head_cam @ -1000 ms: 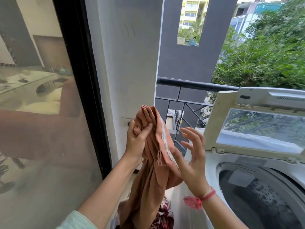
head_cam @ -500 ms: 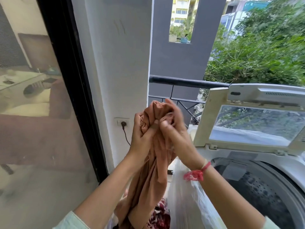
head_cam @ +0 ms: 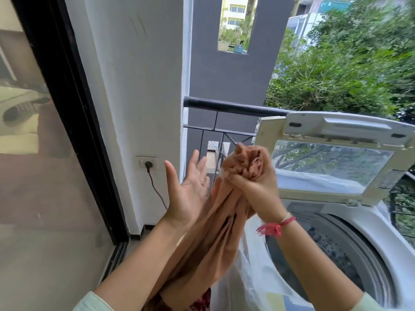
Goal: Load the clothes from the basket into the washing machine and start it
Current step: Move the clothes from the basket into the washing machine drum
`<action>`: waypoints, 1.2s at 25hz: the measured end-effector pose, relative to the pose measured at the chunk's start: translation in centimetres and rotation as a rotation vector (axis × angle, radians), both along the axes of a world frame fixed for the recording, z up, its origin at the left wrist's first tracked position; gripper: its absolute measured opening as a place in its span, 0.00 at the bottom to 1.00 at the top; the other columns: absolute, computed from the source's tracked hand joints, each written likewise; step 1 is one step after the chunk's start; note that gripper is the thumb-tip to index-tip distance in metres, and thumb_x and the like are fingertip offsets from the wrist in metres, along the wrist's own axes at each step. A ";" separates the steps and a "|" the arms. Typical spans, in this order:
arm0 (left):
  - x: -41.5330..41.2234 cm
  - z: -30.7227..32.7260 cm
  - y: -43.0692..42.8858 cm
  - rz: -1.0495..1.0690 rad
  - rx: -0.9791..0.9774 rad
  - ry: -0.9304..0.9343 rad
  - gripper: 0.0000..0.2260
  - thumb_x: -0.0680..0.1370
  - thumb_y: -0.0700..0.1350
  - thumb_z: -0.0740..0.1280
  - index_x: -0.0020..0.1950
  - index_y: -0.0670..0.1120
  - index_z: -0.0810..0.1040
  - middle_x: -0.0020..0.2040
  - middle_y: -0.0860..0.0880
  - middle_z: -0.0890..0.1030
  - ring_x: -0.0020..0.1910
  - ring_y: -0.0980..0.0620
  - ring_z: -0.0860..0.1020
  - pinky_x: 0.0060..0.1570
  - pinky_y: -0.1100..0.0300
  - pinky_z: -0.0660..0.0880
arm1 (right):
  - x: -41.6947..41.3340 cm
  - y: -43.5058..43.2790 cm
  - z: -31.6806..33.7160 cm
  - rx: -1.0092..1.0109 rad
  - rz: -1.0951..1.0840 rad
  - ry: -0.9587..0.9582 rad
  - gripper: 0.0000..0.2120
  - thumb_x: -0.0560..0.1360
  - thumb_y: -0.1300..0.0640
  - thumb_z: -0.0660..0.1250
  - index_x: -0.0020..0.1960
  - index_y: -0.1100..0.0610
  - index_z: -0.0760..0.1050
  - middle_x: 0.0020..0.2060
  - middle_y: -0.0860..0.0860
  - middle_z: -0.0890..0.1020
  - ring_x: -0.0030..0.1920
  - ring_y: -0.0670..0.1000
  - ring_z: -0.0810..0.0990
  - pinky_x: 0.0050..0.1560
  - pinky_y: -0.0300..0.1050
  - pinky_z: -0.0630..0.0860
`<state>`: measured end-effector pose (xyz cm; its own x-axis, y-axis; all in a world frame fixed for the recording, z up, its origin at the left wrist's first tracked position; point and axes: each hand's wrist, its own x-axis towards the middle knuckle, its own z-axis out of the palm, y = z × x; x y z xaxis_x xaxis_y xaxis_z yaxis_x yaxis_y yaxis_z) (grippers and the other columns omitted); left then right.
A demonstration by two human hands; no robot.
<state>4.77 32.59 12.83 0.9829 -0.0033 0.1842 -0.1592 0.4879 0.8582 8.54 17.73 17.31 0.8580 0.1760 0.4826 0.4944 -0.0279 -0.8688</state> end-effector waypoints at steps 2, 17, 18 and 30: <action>1.1 -1.4 -1.8 0.113 0.499 -0.046 0.51 0.58 0.82 0.53 0.76 0.59 0.48 0.77 0.59 0.50 0.74 0.65 0.50 0.72 0.58 0.49 | 1.7 -5.1 3.1 0.157 -0.121 -0.074 0.22 0.62 0.63 0.77 0.50 0.49 0.73 0.47 0.54 0.80 0.48 0.52 0.81 0.52 0.52 0.79; 10.2 -15.2 -16.5 -0.164 1.915 0.064 0.48 0.67 0.69 0.65 0.77 0.54 0.42 0.78 0.50 0.42 0.76 0.49 0.41 0.71 0.41 0.39 | 10.9 -34.8 -13.6 -0.594 -0.713 0.428 0.32 0.64 0.43 0.71 0.63 0.53 0.67 0.60 0.56 0.74 0.62 0.59 0.72 0.59 0.53 0.72; 10.1 -15.4 -16.6 -0.139 1.918 0.044 0.44 0.69 0.66 0.65 0.77 0.53 0.49 0.78 0.49 0.49 0.77 0.48 0.45 0.72 0.43 0.41 | 11.1 -34.5 -14.6 -0.829 -0.734 0.466 0.37 0.65 0.41 0.69 0.69 0.54 0.63 0.68 0.60 0.67 0.69 0.61 0.65 0.63 0.56 0.68; 1.7 -20.0 -1.4 -0.101 1.726 0.494 0.63 0.60 0.64 0.75 0.75 0.50 0.31 0.76 0.49 0.33 0.75 0.47 0.35 0.73 0.44 0.41 | 10.8 -3.6 -15.0 -1.640 0.141 -0.174 0.49 0.69 0.26 0.53 0.77 0.57 0.46 0.77 0.55 0.49 0.77 0.56 0.45 0.74 0.60 0.41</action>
